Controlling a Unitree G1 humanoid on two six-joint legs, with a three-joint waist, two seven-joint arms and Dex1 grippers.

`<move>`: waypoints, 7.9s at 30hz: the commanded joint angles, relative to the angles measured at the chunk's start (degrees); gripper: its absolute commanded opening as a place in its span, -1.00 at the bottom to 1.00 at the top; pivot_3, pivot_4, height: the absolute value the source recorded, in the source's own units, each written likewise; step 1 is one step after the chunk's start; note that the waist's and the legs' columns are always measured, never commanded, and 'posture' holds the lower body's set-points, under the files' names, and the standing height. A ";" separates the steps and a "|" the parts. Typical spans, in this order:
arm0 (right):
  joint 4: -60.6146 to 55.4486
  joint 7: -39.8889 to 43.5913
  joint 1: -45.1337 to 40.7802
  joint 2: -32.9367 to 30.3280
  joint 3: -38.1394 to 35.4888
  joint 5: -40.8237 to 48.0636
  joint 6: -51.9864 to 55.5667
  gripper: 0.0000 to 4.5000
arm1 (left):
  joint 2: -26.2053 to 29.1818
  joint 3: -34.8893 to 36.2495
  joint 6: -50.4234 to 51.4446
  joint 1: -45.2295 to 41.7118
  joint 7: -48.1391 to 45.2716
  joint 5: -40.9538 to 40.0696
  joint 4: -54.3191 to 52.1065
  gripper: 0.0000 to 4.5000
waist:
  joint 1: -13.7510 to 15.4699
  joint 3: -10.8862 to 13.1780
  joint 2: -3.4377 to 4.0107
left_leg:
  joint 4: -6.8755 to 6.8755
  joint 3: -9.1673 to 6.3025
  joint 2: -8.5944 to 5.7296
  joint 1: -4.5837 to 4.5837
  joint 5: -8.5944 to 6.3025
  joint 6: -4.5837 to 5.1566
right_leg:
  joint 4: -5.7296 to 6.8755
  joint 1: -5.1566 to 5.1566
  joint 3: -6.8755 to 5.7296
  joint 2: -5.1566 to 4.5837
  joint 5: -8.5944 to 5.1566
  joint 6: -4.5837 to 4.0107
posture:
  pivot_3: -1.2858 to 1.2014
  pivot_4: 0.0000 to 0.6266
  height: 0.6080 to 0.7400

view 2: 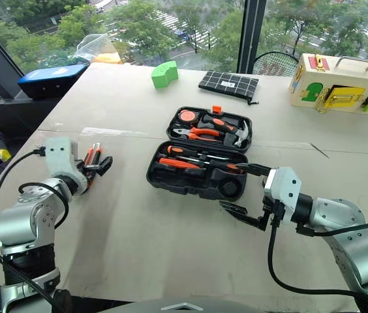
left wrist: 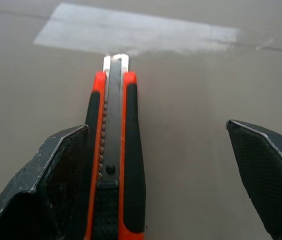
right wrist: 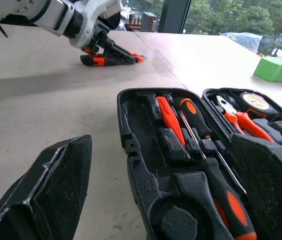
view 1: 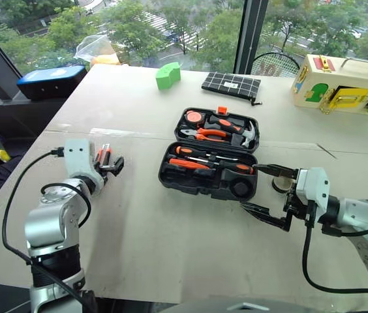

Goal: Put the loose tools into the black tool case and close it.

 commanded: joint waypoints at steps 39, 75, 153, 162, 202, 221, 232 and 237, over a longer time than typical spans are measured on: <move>-1.83 -2.21 2.28 -1.57 -0.85 -1.75 0.00 1.00 | 1.94 -2.29 -15.53 1.58 -4.65 -0.09 14.88 1.00 | 0.04 -0.09 0.20 | -0.51 0.20 -0.23 -0.01 0.00 0.01 | -0.51 -0.01 -0.04 -0.69 -0.11 -0.22 | 0.03 -0.52 1.00; -14.27 -13.85 17.28 0.67 -3.82 -6.33 2.79 1.00 | 7.78 -40.09 -54.31 -33.22 -78.03 7.07 41.67 -0.39 | 0.07 -0.10 0.40 | 0.26 -0.16 -0.23 -0.86 0.02 0.02 | -0.59 -0.12 -0.44 -0.04 -0.03 -0.02 | 0.03 -0.52 1.00; -6.93 -12.35 4.08 2.84 0.55 -8.35 4.88 1.00 | 1.47 -21.55 -34.06 -16.26 -48.40 -7.23 24.52 -0.99 | -0.42 -0.38 0.54 | 0.29 0.03 0.08 -0.24 0.01 0.02 | 0.02 0.04 0.01 0.32 -0.05 -0.05 | 0.03 -0.52 1.00; -3.29 -8.25 -0.09 1.99 1.85 -6.88 5.08 1.00 | 0.93 -18.86 -23.85 -10.88 -42.15 -12.22 12.40 0.19 | -0.09 -0.25 0.46 | 0.25 0.08 0.05 -0.34 0.01 0.02 | -0.06 -0.03 0.02 0.29 -0.02 0.00 | 0.03 -0.52 1.00; 4.40 -12.32 -7.41 -4.35 2.05 -7.44 31.61 1.00 | 14.59 -22.47 -18.44 8.60 -54.42 -24.82 -18.33 0.98 | -0.04 -0.05 0.49 | -0.04 0.12 0.11 -0.26 0.00 0.01 | -0.44 -0.11 0.21 -0.16 -0.16 -0.30 | 0.03 -0.52 1.00; 0.28 -6.35 -21.09 -5.28 4.46 2.70 46.14 -0.98 | 16.06 -14.25 -22.51 21.08 -47.89 -29.33 -28.17 1.00 | -0.46 0.08 0.67 | -0.34 0.22 0.04 -0.32 0.00 0.01 | -0.85 -0.10 0.29 -0.20 -0.15 -0.29 | 0.03 -0.52 1.00; 8.00 -5.64 -31.28 -6.99 22.18 -3.74 44.86 -0.98 | 17.56 -12.23 -23.20 16.47 -51.78 -29.03 -15.08 1.00 | -0.62 0.10 0.46 | -0.62 0.21 0.00 -0.24 0.00 0.01 | -0.98 -0.15 0.16 -0.33 -0.17 -0.41 | 0.03 -0.52 1.00; 10.09 -3.79 -32.72 -6.24 24.24 -4.07 43.80 -0.98 | 16.42 -11.40 -24.67 19.19 -51.43 -28.31 -14.92 1.00 | -1.09 0.02 0.32 | -0.62 0.20 0.00 -0.20 0.00 0.01 | -0.95 -0.11 0.14 -0.36 -0.17 -0.40 | 0.03 -0.52 1.00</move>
